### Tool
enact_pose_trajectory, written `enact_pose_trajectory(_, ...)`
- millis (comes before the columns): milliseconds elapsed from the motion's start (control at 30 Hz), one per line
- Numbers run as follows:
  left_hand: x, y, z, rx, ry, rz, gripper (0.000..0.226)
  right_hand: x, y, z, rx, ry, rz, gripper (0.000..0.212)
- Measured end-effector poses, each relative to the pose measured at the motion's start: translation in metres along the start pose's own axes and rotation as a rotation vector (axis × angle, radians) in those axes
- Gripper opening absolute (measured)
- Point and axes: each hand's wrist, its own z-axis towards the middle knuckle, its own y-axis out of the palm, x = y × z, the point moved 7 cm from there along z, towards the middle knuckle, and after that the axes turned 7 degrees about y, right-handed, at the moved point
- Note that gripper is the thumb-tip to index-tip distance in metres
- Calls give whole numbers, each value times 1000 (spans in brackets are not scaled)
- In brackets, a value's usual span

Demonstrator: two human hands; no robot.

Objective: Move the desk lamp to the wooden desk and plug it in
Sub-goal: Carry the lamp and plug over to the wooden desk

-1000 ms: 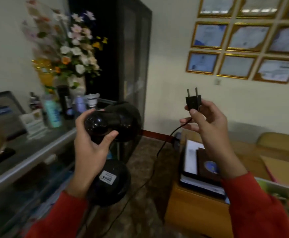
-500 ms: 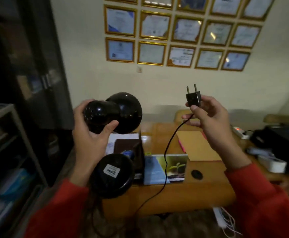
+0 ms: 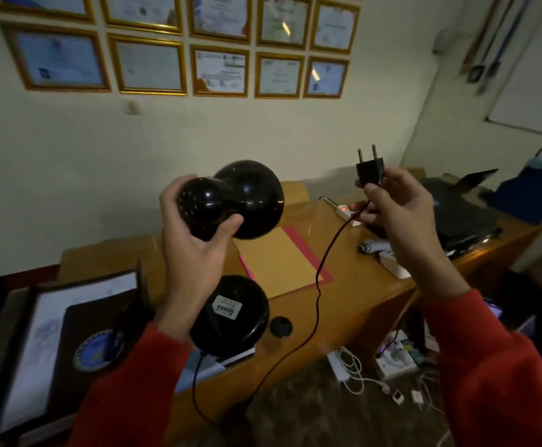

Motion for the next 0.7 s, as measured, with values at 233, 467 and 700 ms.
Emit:
enact_pose_trajectory(233, -60, 110, 22, -37, -29, -114, 63, 34, -63, 71, 146, 15, -58, 29)
enact_pose_trajectory(467, -128, 201, 11, -48, -122, -144, 62, 73, -116, 135, 207, 40, -32, 35)
enact_pose_trajectory(700, -192, 299, -4, -28, -238, -79, 66, 114, -171, 219, 188, 55, -31, 32)
